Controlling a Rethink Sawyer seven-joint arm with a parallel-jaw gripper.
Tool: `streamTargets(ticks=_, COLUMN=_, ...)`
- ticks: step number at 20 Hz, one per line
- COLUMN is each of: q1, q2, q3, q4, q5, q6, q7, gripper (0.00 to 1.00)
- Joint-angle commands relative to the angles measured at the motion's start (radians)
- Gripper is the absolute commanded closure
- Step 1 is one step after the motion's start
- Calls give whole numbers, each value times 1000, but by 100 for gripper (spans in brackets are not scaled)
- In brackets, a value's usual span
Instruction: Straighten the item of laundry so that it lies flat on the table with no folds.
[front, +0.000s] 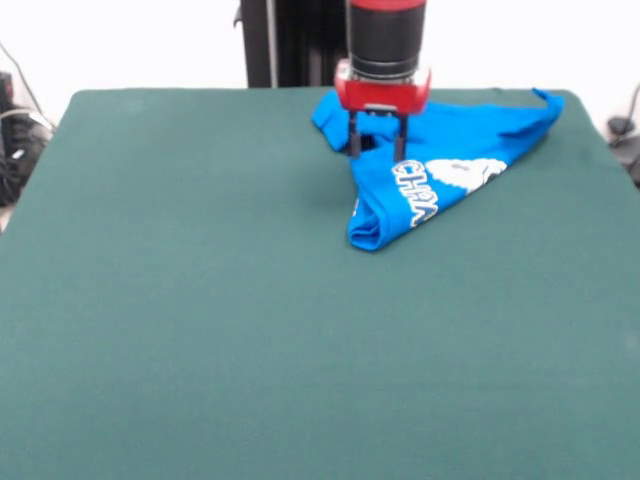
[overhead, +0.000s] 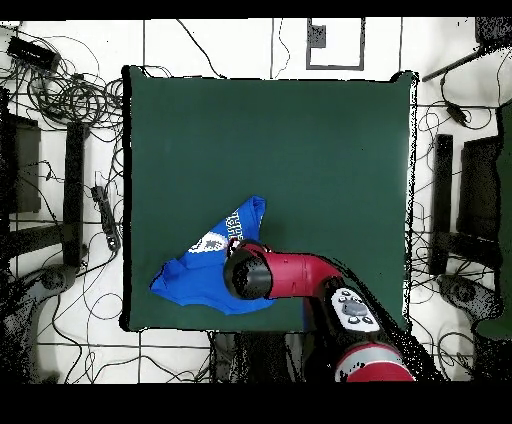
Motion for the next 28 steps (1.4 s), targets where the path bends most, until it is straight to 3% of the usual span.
streamTargets(ticks=1, q1=-39, q2=12, q3=63, q4=53, q5=-74, q6=-80, q7=56, gripper=0)
streamTargets(ticks=7, q1=-73, q2=3, q3=66, q4=72, q5=-118, q6=-83, q7=58, gripper=0)
streamTargets(ticks=13, q1=-61, q2=49, q3=58, q4=52, q5=-142, q6=-123, q7=87, gripper=0)
streamTargets(ticks=28, q1=-7, q2=89, q3=39, q4=64, q5=-119, q6=-181, q7=130, gripper=0)
